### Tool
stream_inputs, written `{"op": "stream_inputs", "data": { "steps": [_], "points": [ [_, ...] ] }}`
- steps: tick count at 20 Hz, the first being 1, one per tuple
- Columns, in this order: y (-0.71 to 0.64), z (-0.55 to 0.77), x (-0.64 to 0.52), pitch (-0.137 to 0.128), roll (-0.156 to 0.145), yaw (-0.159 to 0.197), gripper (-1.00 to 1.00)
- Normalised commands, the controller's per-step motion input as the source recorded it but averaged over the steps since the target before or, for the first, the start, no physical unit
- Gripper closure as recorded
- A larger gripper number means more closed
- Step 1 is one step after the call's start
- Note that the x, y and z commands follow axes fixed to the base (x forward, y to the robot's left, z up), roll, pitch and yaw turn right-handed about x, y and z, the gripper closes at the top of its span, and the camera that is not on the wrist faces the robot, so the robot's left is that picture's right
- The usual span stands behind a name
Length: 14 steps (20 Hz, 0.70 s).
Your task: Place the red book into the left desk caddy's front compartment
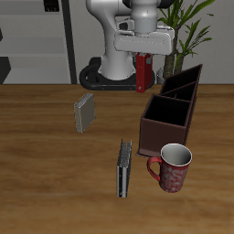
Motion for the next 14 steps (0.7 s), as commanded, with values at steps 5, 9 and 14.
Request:
{"op": "stream_inputs", "data": {
  "steps": [5, 9, 14],
  "points": [
    [0.14, -0.11, 0.03, 0.01, -0.012, -0.011, 1.0],
    [0.23, -0.13, 0.03, 0.057, 0.05, -0.039, 1.0],
    [0.23, -0.01, 0.03, 0.017, 0.036, -0.016, 1.0]
  ]
}}
